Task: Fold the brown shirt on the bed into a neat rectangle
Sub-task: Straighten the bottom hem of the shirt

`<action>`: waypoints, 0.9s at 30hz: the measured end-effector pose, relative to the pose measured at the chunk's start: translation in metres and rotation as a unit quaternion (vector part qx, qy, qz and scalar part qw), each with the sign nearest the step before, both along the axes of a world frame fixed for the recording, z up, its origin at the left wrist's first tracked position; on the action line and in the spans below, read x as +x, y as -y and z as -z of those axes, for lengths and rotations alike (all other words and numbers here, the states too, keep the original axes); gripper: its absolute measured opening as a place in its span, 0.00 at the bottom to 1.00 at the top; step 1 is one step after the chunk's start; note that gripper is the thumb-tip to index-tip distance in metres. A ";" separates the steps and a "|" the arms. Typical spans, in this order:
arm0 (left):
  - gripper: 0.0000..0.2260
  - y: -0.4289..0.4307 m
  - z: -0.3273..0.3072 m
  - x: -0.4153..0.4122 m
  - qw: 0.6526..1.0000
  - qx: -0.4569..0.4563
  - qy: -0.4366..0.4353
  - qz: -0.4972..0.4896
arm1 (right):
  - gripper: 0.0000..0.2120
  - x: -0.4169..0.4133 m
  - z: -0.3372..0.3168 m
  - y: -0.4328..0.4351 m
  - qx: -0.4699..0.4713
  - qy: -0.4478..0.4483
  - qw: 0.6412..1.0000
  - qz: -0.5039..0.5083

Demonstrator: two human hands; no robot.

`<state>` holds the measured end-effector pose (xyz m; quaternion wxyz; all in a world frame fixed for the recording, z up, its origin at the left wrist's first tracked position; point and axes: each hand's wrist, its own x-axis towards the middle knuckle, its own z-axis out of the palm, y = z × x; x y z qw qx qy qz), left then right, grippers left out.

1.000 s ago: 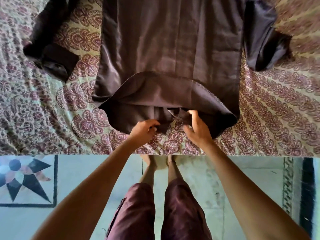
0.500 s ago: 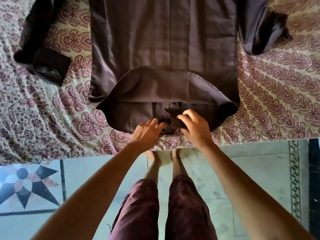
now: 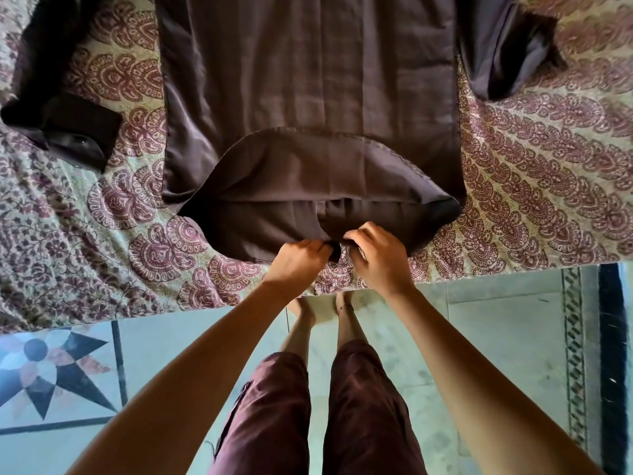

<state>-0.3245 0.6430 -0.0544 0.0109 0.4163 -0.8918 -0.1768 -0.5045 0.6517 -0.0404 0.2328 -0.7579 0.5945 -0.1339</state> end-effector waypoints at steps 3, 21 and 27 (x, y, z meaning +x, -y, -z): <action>0.15 -0.017 0.003 0.003 0.998 0.017 -0.046 -0.044 | 0.08 0.001 0.004 0.000 -0.010 0.005 1.000 -0.014; 0.16 -0.021 -0.004 0.074 0.986 0.036 -0.025 -0.159 | 0.09 0.020 0.017 -0.021 0.037 -0.068 0.994 -0.074; 0.22 -0.015 0.010 0.114 0.946 0.054 0.097 -0.305 | 0.18 0.048 0.018 -0.002 0.037 -0.133 0.990 -0.025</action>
